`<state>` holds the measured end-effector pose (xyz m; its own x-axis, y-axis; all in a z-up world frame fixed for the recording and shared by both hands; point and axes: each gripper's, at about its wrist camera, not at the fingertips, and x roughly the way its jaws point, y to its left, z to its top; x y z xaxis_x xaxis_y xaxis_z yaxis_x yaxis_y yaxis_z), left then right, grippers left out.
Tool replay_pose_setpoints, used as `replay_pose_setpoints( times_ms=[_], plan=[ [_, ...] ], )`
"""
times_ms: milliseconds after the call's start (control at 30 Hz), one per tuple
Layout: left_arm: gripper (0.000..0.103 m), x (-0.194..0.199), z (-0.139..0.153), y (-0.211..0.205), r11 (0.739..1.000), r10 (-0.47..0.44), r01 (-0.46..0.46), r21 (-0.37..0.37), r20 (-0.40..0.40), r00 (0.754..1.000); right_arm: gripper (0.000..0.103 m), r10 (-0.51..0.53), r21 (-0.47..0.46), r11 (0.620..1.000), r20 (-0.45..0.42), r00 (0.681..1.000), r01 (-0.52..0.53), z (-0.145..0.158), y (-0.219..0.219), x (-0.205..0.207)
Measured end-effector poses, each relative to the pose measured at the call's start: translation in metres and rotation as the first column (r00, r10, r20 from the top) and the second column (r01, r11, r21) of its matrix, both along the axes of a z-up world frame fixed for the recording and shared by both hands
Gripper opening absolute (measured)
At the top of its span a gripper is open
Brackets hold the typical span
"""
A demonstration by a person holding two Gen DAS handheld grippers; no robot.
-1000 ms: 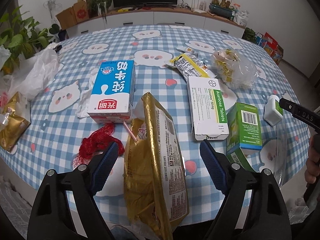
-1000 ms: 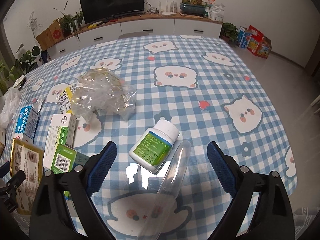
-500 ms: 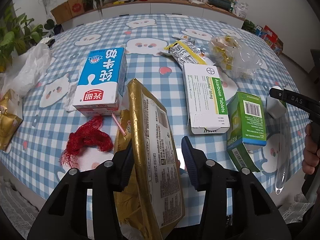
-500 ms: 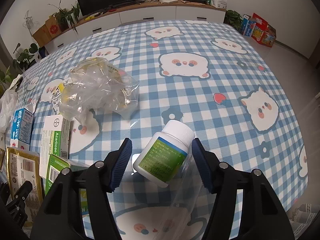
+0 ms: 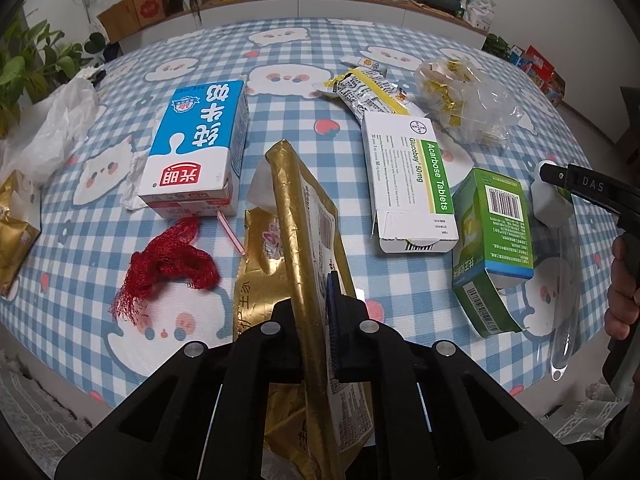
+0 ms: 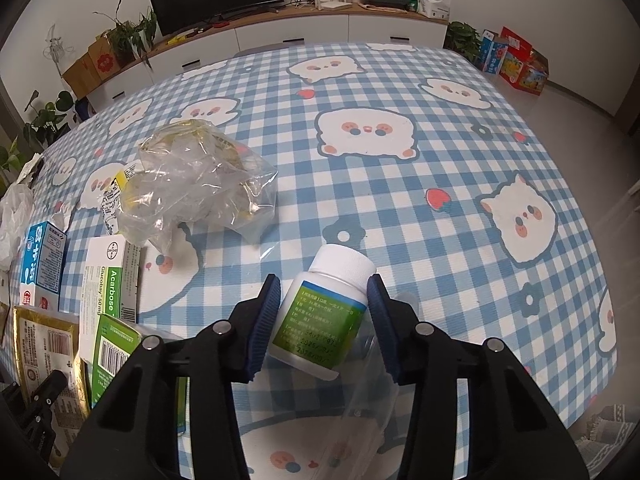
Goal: Collect trash
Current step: 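Grasp the white pill bottle with the right tool while the left tool grasps the gold snack bag, then carry the pill bottle to the bin and open the right tool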
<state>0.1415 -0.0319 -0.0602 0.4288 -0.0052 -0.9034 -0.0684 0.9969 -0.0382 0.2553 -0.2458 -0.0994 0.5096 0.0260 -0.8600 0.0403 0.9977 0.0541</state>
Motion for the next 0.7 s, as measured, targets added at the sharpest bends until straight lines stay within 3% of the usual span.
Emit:
replay_pose_setpoints(
  times_ms=[700],
  plan=[
    [0.005, -0.017, 0.026, 0.004, 1.000, 0.003, -0.003, 0.006, 0.051, 0.999, 0.040, 0.032, 0.006, 0.999, 0.051, 0.998, -0.032, 0.023, 0.012, -0.019]
  ],
)
